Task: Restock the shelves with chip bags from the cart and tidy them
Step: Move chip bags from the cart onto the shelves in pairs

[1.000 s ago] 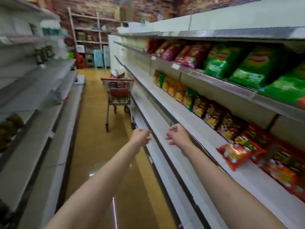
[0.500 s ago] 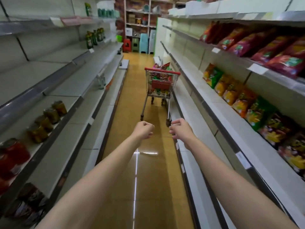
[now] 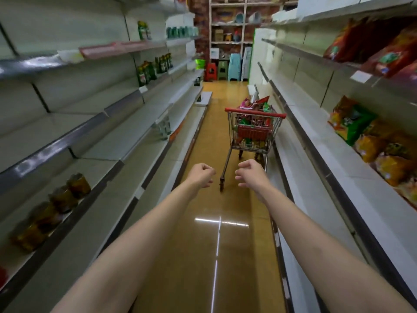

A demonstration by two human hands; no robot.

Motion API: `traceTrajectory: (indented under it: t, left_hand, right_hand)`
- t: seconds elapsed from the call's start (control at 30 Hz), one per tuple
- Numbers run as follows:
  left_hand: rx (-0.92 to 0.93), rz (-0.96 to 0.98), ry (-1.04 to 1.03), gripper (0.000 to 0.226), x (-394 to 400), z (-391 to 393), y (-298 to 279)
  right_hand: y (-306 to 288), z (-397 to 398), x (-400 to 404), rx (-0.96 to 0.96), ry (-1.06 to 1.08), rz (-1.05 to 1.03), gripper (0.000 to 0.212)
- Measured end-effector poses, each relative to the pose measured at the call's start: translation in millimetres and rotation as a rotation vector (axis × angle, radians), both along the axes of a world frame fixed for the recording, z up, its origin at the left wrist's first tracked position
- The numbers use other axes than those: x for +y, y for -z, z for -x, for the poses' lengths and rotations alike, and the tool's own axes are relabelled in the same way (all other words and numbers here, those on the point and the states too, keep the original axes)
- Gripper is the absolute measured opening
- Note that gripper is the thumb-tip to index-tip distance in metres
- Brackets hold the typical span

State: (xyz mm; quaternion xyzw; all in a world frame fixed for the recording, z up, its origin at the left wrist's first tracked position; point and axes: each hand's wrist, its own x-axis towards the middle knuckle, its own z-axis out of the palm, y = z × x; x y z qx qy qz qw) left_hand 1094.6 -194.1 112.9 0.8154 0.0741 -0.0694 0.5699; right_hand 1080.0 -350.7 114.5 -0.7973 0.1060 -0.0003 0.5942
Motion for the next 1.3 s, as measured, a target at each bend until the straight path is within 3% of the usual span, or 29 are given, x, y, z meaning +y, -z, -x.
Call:
traceTrajectory:
  t: [0.47, 0.73, 0.97, 1.3]
  left_hand:
    - [0.040, 0.039, 0.041, 0.007, -88, -210, 9]
    - [0.056, 0.163, 0.134, 0.014, -110, -386, 23]
    - [0.036, 0.195, 0.144, 0.015, -102, -554, -2]
    - [0.148, 0.260, 0.207, 0.017, -142, -695, 26]
  right_hand:
    - [15, -202, -95, 0.041, 0.008, -0.033, 0.018]
    - [17, -370, -114, 0.015, 0.103, 0.045, 0.016]
    - [-4, -519, -130, 0.026, 0.179, 0.082, 0.011]
    - [13, -665, -155, 0.087, 0.226, 0.147, 0.009]
